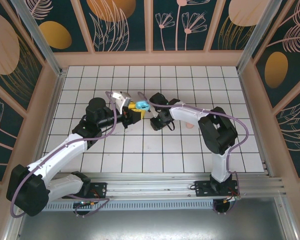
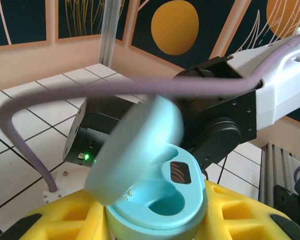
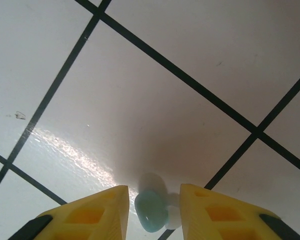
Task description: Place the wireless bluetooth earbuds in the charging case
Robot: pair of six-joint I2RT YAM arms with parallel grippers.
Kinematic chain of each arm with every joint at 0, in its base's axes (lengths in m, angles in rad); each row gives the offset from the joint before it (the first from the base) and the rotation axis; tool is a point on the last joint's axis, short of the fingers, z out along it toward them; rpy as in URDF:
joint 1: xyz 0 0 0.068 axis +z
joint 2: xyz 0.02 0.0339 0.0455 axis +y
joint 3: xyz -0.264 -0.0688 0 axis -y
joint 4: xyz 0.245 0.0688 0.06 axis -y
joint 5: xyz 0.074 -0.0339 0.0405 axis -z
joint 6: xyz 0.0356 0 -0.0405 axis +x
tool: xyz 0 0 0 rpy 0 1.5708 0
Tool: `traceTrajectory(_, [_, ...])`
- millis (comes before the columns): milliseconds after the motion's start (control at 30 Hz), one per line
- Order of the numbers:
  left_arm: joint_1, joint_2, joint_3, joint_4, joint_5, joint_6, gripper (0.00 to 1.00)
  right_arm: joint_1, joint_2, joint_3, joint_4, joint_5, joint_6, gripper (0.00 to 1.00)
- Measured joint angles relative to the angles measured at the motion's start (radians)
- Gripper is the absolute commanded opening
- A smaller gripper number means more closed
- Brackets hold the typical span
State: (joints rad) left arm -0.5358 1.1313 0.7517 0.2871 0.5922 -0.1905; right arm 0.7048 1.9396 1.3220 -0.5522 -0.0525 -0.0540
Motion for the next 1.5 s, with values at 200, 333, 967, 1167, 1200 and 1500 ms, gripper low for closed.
traceTrajectory(200, [0.000, 0.000, 0.000, -0.001, 0.000, 0.003, 0.00, 0.012, 0.022, 0.000, -0.018, 0.007, -0.020, 0.32])
traceTrajectory(333, [0.000, 0.000, 0.000, -0.002, -0.001, 0.003, 0.00, 0.022, 0.027, 0.000, -0.030, 0.009, -0.026, 0.31])
traceTrajectory(967, [-0.001, 0.000, 0.000, -0.004, -0.004, 0.006, 0.00, 0.030, 0.019, -0.017, -0.023, 0.043, -0.006, 0.13])
traceTrajectory(1167, [-0.001, 0.000, 0.000, -0.004, -0.008, 0.006, 0.00, -0.066, -0.040, -0.090, -0.011, -0.005, 0.056, 0.13])
traceTrajectory(1200, [-0.001, 0.000, 0.000, -0.004, -0.008, 0.006, 0.00, -0.090, -0.050, -0.098, -0.007, -0.018, 0.073, 0.13])
traceTrajectory(1500, [-0.001, 0.016, 0.000, 0.000, -0.007, 0.006, 0.00, -0.218, -0.076, -0.121, 0.040, -0.072, 0.277, 0.23])
